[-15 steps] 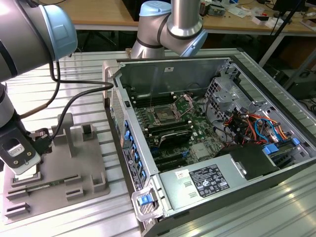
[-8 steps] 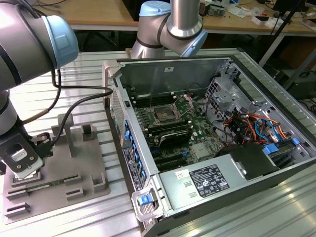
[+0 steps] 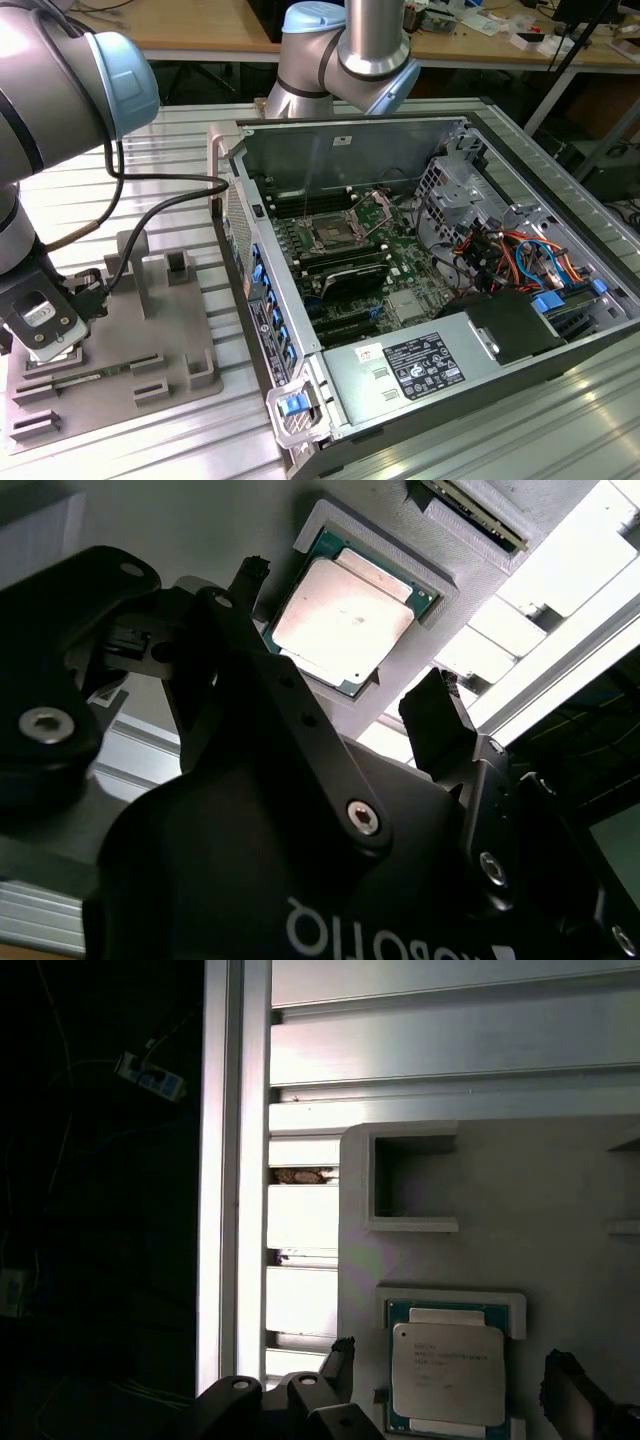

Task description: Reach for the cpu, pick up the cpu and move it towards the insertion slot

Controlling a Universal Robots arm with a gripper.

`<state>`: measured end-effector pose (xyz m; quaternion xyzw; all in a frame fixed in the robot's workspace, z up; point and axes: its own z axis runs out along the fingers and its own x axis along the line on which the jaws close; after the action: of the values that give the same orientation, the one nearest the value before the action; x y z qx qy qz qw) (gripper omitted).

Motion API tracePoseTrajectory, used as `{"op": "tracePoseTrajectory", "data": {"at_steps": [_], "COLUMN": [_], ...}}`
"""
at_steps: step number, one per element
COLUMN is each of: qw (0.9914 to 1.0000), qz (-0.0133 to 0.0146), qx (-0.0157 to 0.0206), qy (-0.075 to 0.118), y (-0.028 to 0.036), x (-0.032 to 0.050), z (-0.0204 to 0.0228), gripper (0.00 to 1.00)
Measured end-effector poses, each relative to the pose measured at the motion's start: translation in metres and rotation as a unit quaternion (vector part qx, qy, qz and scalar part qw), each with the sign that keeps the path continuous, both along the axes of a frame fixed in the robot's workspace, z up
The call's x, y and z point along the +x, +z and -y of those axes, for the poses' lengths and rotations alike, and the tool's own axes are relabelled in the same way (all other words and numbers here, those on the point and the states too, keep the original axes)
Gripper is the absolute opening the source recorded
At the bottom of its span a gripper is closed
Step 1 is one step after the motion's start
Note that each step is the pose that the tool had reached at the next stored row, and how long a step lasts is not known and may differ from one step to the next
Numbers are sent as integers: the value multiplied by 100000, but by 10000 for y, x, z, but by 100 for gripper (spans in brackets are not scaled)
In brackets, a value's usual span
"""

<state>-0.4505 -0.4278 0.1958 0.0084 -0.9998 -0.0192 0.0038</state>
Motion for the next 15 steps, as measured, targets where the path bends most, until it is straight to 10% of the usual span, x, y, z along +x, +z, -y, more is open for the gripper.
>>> {"op": "tracePoseTrajectory", "data": {"at_steps": [15], "qw": [100000], "qz": [-137], "qx": [-10], "qy": [152], "y": [-78], "x": [-4], "z": [0], "gripper": [73]}}
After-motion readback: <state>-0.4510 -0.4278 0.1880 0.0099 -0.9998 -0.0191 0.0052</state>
